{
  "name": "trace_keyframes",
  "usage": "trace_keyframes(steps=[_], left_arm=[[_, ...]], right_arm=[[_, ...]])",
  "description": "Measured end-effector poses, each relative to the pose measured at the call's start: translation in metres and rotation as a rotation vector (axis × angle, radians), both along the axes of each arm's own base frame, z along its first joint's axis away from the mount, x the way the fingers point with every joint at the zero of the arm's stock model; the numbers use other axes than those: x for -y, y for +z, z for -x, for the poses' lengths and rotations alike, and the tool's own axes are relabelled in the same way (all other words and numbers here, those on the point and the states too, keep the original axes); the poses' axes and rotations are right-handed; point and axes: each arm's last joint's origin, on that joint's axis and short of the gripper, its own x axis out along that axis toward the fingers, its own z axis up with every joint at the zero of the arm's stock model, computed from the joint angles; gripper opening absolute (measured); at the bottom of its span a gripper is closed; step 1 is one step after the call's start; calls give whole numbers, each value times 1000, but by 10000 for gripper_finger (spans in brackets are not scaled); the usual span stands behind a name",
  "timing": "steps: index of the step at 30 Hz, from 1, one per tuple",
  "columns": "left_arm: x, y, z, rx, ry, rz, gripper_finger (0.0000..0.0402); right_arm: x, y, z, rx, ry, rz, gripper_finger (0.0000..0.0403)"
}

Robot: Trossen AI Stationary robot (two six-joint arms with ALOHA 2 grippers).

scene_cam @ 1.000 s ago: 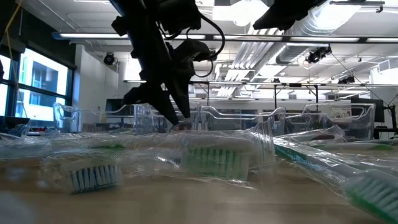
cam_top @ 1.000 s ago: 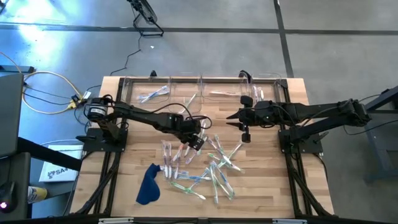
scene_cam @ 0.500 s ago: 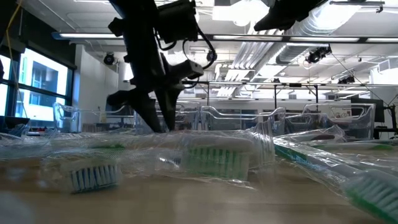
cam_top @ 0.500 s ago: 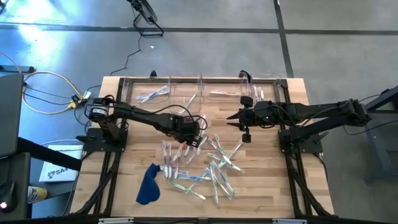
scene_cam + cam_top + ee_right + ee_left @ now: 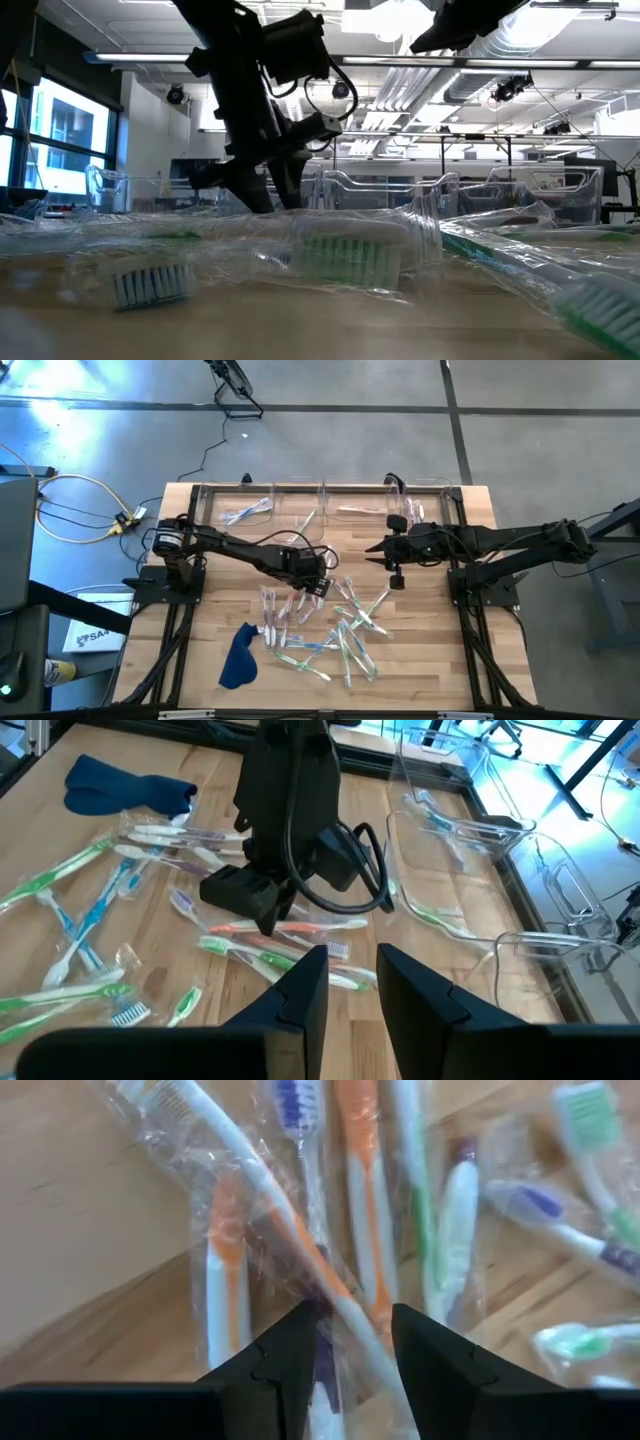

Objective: Pick & Place Toothbrushes
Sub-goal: Put the orange toothbrush into the middle right transparent bin

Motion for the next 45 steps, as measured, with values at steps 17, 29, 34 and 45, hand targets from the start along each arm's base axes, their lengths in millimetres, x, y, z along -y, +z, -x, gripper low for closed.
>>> trace_keyframes(steps=[17, 29, 34, 45], left_arm=[[2, -3, -5, 29, -39, 45, 124], [-6, 3, -3, 45, -91, 15, 11], [-13, 26, -6, 99, -119, -53, 23], [-41, 110, -24, 254, -309, -309, 13]], right_arm=[[0, -2, 1, -20, -6, -8, 82], [0, -1, 1, -10, -6, -7, 81], [0, -1, 1, -10, -3, -2, 81], [4, 2, 6, -16, -88, 120, 81]])
